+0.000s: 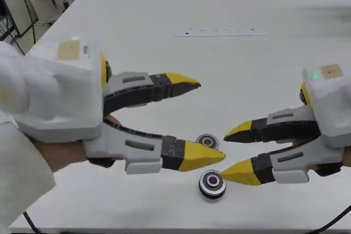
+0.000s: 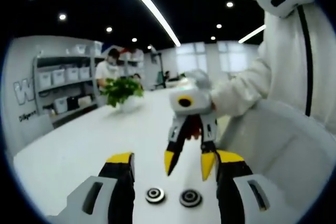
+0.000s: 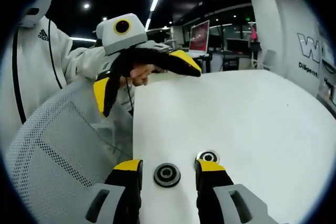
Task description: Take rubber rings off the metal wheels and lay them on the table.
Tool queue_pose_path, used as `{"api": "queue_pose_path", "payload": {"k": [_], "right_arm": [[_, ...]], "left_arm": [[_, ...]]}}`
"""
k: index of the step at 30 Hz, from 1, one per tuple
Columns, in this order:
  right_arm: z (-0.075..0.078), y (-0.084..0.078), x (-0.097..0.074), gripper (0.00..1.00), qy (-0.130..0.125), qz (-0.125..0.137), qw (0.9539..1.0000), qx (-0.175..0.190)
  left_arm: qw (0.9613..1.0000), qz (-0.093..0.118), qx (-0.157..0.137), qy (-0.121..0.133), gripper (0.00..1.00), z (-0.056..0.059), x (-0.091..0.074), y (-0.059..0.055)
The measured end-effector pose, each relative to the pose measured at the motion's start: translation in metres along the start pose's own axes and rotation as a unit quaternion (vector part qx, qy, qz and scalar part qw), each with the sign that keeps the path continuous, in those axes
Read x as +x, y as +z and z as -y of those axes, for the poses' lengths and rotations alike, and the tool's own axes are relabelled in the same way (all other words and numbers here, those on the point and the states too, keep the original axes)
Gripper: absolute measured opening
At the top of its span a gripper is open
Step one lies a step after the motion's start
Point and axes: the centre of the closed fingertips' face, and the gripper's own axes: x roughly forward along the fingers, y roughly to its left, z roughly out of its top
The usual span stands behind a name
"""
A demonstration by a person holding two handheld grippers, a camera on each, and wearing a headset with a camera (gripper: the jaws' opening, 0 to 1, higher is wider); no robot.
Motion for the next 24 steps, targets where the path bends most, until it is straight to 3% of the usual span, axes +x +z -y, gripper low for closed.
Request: {"api": "queue_pose_path", "payload": {"k": [2,6,9,14,18,24], "right_arm": [[-0.002,-0.007,0.004,0.35,0.007,-0.01,0.9999,0.001],[-0.002,-0.018,0.009,0.33,0.009,-0.03,0.9995,-0.003],[-0.005,-0.026,0.015,0.3,0.015,-0.043,0.9989,-0.009],[-0.004,-0.032,0.025,0.27,0.011,-0.049,0.9987,-0.013],[-0.008,-0.044,0.029,0.26,0.018,-0.076,0.9968,-0.019],[-0.001,-0.048,0.028,0.25,0.005,-0.081,0.9965,-0.02]], "left_arm": [[0.9999,-0.015,0.004,0.003,0.61,-0.001,0.003,-0.01],[0.9998,-0.021,-0.002,0.008,0.6,-0.003,0.009,-0.023],[0.9988,-0.043,-0.015,-0.019,0.58,0.007,0.014,-0.037],[0.9964,-0.07,-0.038,-0.029,0.47,0.013,0.021,-0.061],[0.9951,-0.08,-0.053,-0.024,0.39,0.01,0.025,-0.077],[0.9947,-0.092,-0.033,-0.033,0.3,0.018,0.032,-0.087]]}}
